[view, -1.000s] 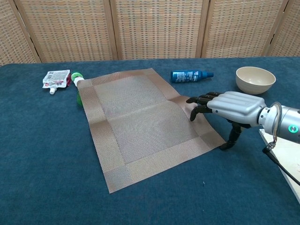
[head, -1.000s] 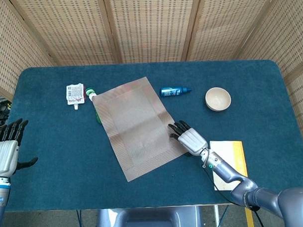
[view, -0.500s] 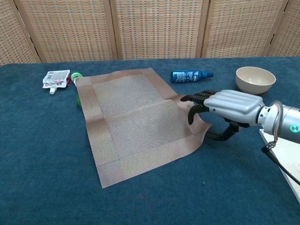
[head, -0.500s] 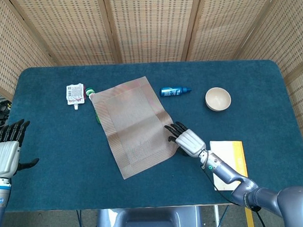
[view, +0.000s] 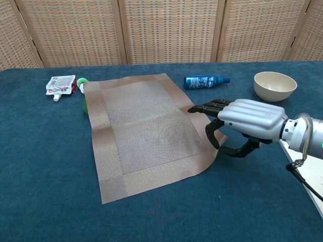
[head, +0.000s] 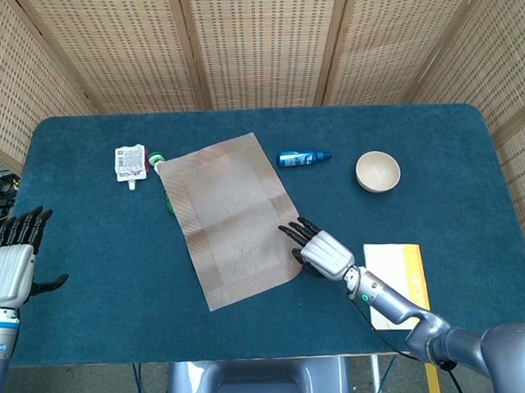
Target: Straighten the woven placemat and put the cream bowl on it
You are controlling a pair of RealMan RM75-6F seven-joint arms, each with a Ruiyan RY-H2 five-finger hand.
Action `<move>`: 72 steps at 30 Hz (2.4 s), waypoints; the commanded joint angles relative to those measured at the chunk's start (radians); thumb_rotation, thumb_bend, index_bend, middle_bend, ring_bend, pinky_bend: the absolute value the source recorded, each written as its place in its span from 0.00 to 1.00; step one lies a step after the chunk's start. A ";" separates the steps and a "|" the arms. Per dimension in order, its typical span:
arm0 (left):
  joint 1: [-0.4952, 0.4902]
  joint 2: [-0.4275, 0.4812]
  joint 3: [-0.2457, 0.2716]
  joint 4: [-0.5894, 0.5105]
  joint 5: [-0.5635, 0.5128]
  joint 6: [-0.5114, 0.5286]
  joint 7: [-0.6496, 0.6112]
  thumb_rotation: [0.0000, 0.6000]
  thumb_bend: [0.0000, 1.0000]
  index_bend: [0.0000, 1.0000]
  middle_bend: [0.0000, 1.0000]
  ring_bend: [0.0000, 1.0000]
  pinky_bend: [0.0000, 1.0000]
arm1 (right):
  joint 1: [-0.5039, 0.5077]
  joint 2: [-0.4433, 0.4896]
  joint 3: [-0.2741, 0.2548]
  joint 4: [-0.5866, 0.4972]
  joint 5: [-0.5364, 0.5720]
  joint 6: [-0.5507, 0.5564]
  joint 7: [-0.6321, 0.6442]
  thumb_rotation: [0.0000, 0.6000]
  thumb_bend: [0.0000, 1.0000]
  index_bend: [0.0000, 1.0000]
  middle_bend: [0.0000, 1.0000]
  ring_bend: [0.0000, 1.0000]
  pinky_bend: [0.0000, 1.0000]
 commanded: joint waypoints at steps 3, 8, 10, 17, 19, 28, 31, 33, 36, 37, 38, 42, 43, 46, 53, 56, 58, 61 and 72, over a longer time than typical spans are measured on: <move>0.003 0.001 0.002 -0.004 0.008 0.002 -0.001 1.00 0.00 0.00 0.00 0.00 0.00 | -0.023 0.070 -0.079 -0.052 -0.125 0.137 0.010 1.00 0.62 0.71 0.09 0.00 0.00; 0.010 0.003 0.008 -0.010 0.026 0.011 -0.001 1.00 0.00 0.00 0.00 0.00 0.00 | -0.046 0.171 -0.171 -0.100 -0.267 0.278 -0.009 1.00 0.62 0.71 0.11 0.00 0.00; 0.013 0.002 0.012 -0.015 0.035 0.015 0.001 1.00 0.00 0.00 0.00 0.00 0.00 | -0.057 0.214 -0.206 -0.116 -0.323 0.328 -0.036 1.00 0.62 0.71 0.12 0.00 0.00; 0.019 0.001 0.016 -0.021 0.042 0.022 0.011 1.00 0.00 0.00 0.00 0.00 0.00 | -0.075 0.319 -0.265 -0.071 -0.429 0.406 -0.119 1.00 0.61 0.70 0.14 0.00 0.00; 0.019 0.000 0.014 -0.021 0.040 0.020 0.013 1.00 0.00 0.00 0.00 0.00 0.00 | -0.071 0.334 -0.256 -0.026 -0.441 0.412 -0.156 1.00 0.61 0.70 0.14 0.00 0.00; 0.010 -0.003 0.003 -0.010 0.015 0.003 0.016 1.00 0.00 0.00 0.00 0.00 0.00 | 0.000 0.311 -0.187 0.253 -0.431 0.353 -0.236 1.00 0.59 0.70 0.14 0.00 0.00; 0.008 -0.001 -0.002 -0.005 0.003 -0.003 0.012 1.00 0.00 0.00 0.00 0.00 0.00 | 0.026 0.271 -0.175 0.374 -0.416 0.330 -0.203 1.00 0.58 0.70 0.14 0.00 0.00; 0.007 -0.001 -0.004 -0.003 -0.003 -0.006 0.010 1.00 0.00 0.00 0.00 0.00 0.00 | 0.032 0.251 -0.176 0.425 -0.411 0.329 -0.184 1.00 0.58 0.70 0.14 0.00 0.00; 0.004 0.000 -0.007 0.001 -0.012 -0.012 0.008 1.00 0.00 0.00 0.00 0.00 0.00 | 0.038 0.227 -0.183 0.493 -0.409 0.326 -0.166 1.00 0.57 0.70 0.14 0.00 0.00; 0.003 0.000 -0.009 0.001 -0.015 -0.014 0.008 1.00 0.00 0.00 0.00 0.00 0.00 | 0.038 0.218 -0.187 0.519 -0.409 0.326 -0.160 1.00 0.56 0.70 0.14 0.00 0.00; 0.003 0.000 -0.009 0.002 -0.017 -0.015 0.007 1.00 0.00 0.00 0.00 0.00 0.00 | 0.038 0.212 -0.190 0.536 -0.409 0.325 -0.157 1.00 0.55 0.70 0.14 0.00 0.00; -0.001 -0.001 -0.011 0.005 -0.022 -0.019 0.009 1.00 0.00 0.00 0.00 0.00 0.00 | 0.031 0.185 -0.202 0.623 -0.399 0.336 -0.150 1.00 0.43 0.66 0.13 0.00 0.00; -0.003 -0.003 -0.007 0.006 -0.019 -0.026 0.014 1.00 0.00 0.00 0.00 0.00 0.00 | 0.019 0.182 -0.194 0.661 -0.381 0.342 -0.149 1.00 0.33 0.59 0.10 0.00 0.00; -0.004 -0.005 -0.005 0.006 -0.013 -0.026 0.017 1.00 0.00 0.00 0.00 0.00 0.00 | -0.013 0.173 -0.171 0.701 -0.331 0.342 -0.140 1.00 0.07 0.20 0.01 0.00 0.00; -0.020 -0.025 0.001 0.056 0.043 -0.042 -0.016 1.00 0.00 0.00 0.00 0.00 0.00 | -0.148 0.204 -0.038 0.594 -0.124 0.434 -0.067 1.00 0.00 0.00 0.00 0.00 0.00; -0.054 -0.064 -0.002 0.144 0.112 -0.068 -0.066 1.00 0.00 0.00 0.00 0.00 0.00 | -0.231 0.249 0.031 0.393 0.000 0.449 0.004 1.00 0.00 0.00 0.00 0.00 0.00; -0.089 -0.097 -0.001 0.220 0.167 -0.100 -0.119 1.00 0.00 0.00 0.00 0.00 0.00 | -0.277 0.307 0.059 0.200 0.070 0.435 0.018 1.00 0.00 0.00 0.00 0.00 0.00; -0.142 -0.126 0.005 0.298 0.226 -0.167 -0.224 1.00 0.00 0.00 0.00 0.00 0.00 | -0.332 0.390 0.085 -0.063 0.151 0.423 -0.022 1.00 0.00 0.00 0.00 0.00 0.00; -0.368 -0.340 0.029 0.662 0.439 -0.305 -0.419 1.00 0.00 0.10 0.00 0.00 0.00 | -0.487 0.522 0.065 -0.559 0.290 0.410 -0.104 1.00 0.00 0.03 0.00 0.00 0.00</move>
